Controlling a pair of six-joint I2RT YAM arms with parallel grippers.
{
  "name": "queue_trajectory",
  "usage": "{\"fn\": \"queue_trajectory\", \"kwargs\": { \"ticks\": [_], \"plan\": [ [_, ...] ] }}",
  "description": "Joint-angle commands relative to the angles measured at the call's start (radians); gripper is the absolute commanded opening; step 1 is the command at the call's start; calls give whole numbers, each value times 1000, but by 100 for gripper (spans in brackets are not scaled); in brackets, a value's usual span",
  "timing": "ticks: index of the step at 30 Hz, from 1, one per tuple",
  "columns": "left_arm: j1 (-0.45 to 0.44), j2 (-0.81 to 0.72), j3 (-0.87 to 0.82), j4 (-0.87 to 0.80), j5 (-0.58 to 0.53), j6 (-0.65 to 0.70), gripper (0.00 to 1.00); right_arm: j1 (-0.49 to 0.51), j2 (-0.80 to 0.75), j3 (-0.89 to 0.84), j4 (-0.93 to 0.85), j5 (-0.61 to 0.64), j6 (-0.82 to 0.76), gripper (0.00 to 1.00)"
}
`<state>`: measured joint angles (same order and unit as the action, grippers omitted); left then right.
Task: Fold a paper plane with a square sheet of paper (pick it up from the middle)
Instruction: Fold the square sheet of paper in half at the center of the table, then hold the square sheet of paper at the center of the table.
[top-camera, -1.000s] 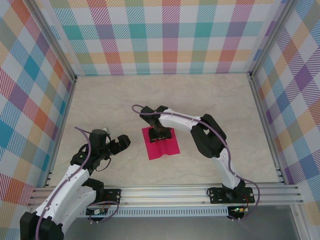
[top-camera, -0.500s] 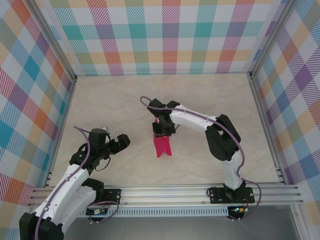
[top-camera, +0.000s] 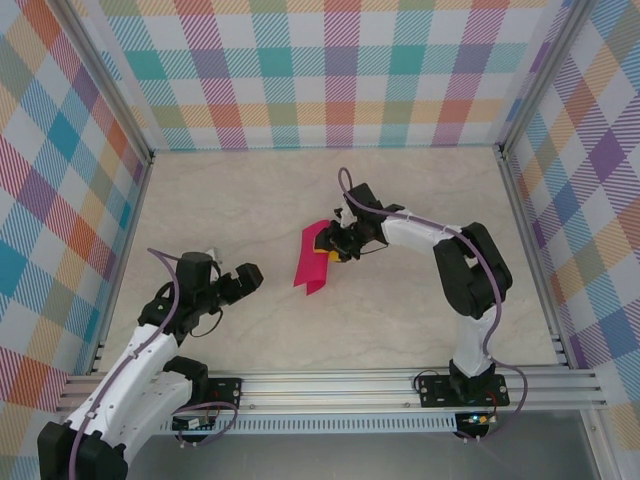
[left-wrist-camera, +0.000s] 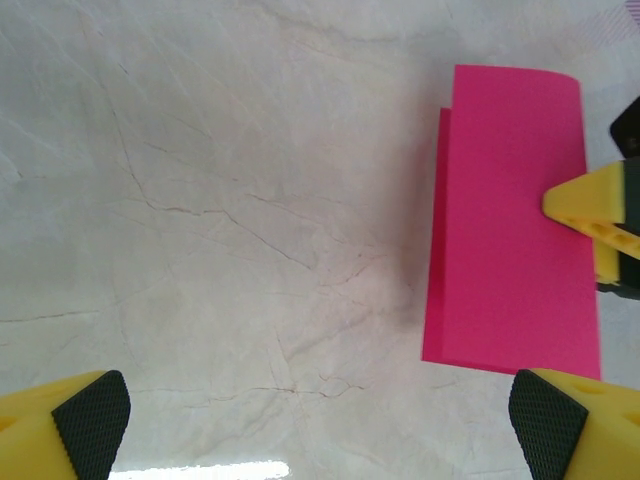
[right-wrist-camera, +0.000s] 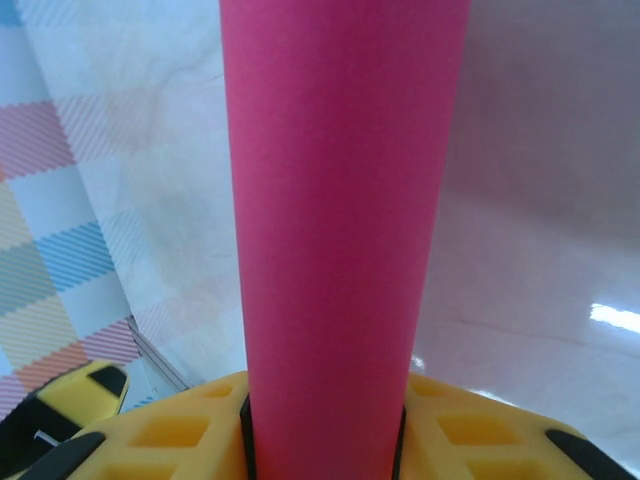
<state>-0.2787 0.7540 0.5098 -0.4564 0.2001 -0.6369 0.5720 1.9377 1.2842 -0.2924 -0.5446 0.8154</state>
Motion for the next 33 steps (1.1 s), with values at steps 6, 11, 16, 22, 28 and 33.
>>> {"fn": "queue_trajectory", "kwargs": {
  "ticks": [6, 11, 16, 22, 28, 33],
  "plan": [
    [-12, 65, 39, 64, 85, -8, 100, -23, 25, -67, 53, -9, -21, 46],
    [-47, 94, 44, 88, 85, -3, 100, -42, -23, -112, 17, 17, -67, 59],
    [-104, 156, 79, 108, 73, 0, 100, -46, -52, -96, -108, 117, -127, 65],
    [-184, 243, 121, 134, 37, 7, 92, -46, -71, -95, -189, 209, -153, 66],
    [-227, 352, 170, 169, 20, -1, 75, -40, -49, -66, -265, 280, -166, 66],
    [-250, 428, 207, 207, -15, -9, 73, -24, -8, -28, -312, 302, -188, 66]
  ]
}}
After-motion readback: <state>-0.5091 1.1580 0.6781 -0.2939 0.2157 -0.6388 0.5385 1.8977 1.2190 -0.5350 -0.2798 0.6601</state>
